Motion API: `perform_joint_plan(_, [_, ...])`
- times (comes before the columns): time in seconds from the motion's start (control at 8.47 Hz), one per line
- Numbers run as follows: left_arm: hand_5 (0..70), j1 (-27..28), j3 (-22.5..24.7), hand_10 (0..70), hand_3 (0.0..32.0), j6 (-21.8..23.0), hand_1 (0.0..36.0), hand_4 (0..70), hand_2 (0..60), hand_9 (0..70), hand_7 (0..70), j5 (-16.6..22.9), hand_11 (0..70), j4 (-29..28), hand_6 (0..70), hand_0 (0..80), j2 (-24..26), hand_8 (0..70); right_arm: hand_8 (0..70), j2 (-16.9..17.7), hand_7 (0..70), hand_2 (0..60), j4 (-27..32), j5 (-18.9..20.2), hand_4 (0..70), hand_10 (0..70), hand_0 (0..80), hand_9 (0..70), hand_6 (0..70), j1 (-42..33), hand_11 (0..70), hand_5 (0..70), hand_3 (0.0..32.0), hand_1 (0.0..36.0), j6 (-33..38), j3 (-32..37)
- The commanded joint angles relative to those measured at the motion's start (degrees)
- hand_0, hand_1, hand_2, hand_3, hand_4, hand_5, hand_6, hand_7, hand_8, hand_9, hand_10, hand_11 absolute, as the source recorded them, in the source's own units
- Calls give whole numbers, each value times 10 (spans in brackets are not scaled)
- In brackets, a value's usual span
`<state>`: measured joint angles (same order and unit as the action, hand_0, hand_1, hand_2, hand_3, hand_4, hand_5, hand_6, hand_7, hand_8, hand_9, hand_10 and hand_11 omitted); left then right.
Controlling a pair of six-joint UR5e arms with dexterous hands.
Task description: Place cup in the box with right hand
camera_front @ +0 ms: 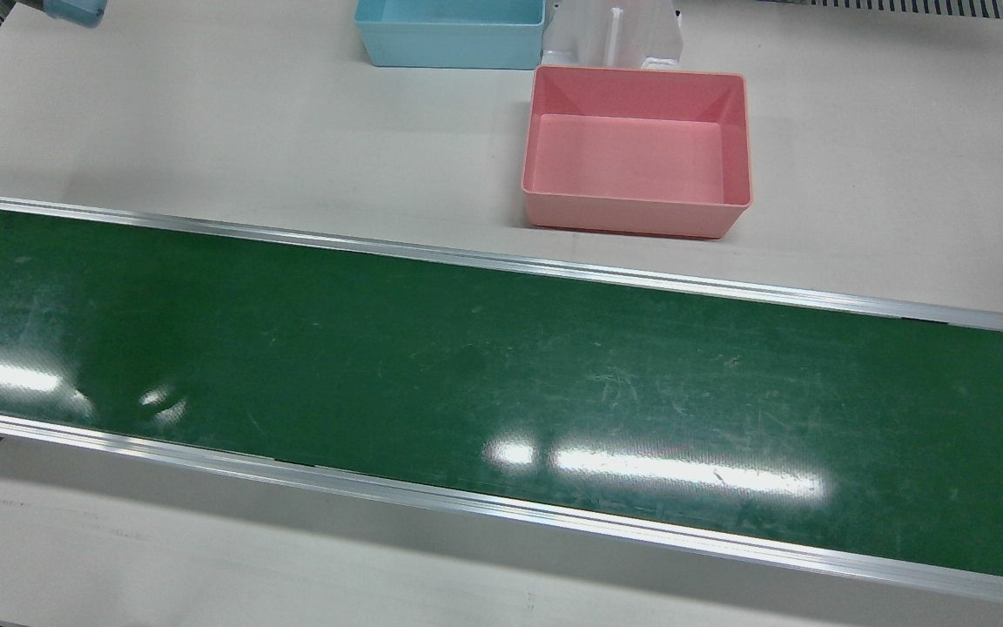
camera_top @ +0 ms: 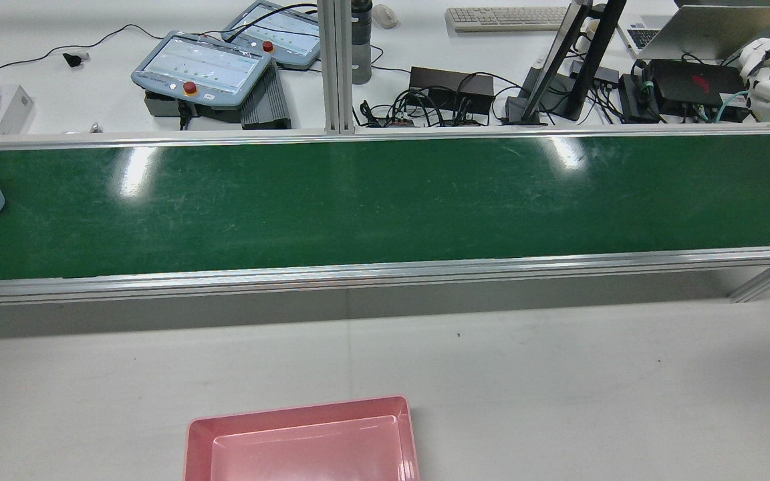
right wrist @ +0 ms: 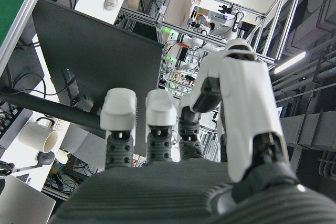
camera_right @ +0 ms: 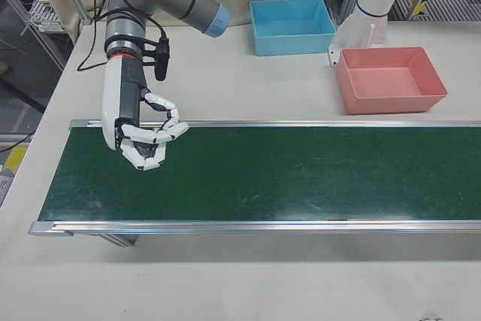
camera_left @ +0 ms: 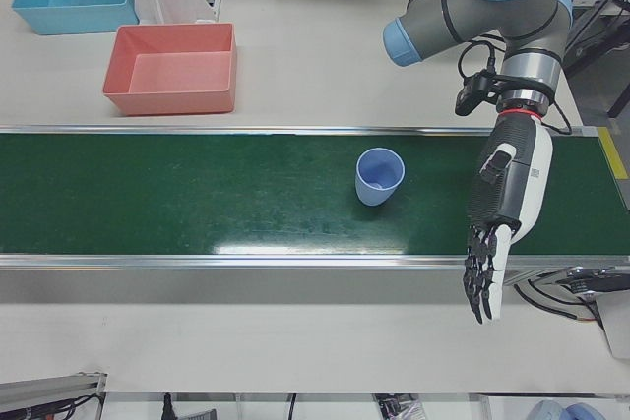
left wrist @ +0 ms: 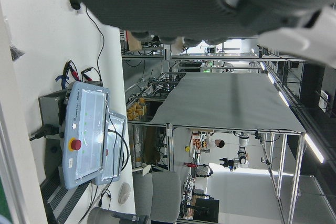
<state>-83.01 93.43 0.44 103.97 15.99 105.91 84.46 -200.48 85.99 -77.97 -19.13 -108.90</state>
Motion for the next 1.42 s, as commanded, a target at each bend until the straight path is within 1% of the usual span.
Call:
perform_joint_plan(0.0, [0,0,0,0,0,0,0,0,0,0,0,0,0,0,0,0,0,0,700,0,700,600,0,0,700,700,704,700,395,0,700,257,0,360,2,1])
perform_joint_plan(0.24, [0,0,0,0,0,0,0,0,0,0,0,0,0,0,0,0,0,0,700,-1,700,600,0,0,700,700,725,700,395,0,700,256,0,360,3,2])
perform_joint_plan(0.35, [0,0,0,0,0,0,0,0,0,0,0,0,0,0,0,0,0,0,700,-1,700,600,0,0,700,700,698,700,395,0,700,256,0,360,3,2])
perform_joint_plan(0.47, [0,0,0,0,0,0,0,0,0,0,0,0,0,0,0,0,0,0,700,-1,700,600,0,0,700,700,740,700,394,0,700,256,0,360,3,1])
perform_joint_plan(0.59, [0,0,0,0,0,0,0,0,0,0,0,0,0,0,0,0,0,0,700,-1,700,600,0,0,700,700,698,700,393,0,700,255,0,360,3,1])
perform_joint_plan(0.71, [0,0,0,0,0,0,0,0,0,0,0,0,0,0,0,0,0,0,700,-1,700,600,0,0,682,700,669,700,391,0,700,254,0,360,3,1])
perform_joint_plan(0.83, [0,0,0,0,0,0,0,0,0,0,0,0,0,0,0,0,0,0,700,-1,700,600,0,0,700,700,744,700,390,-1,700,254,0,360,3,1])
perform_joint_plan(0.94, [0,0,0,0,0,0,0,0,0,0,0,0,0,0,0,0,0,0,700,-1,700,600,0,0,690,700,684,700,389,-1,700,254,0,360,3,1])
perform_joint_plan(1.06, [0,0,0,0,0,0,0,0,0,0,0,0,0,0,0,0,0,0,700,-1,700,600,0,0,673,700,674,700,389,-1,700,254,0,360,3,1])
perform_joint_plan(1.18, [0,0,0,0,0,0,0,0,0,0,0,0,0,0,0,0,0,0,700,0,700,600,0,0,640,700,648,700,388,-1,700,253,0,360,3,0])
perform_joint_plan(1.3, [0,0,0,0,0,0,0,0,0,0,0,0,0,0,0,0,0,0,700,0,700,600,0,0,695,700,704,700,387,-2,700,252,0,360,4,0])
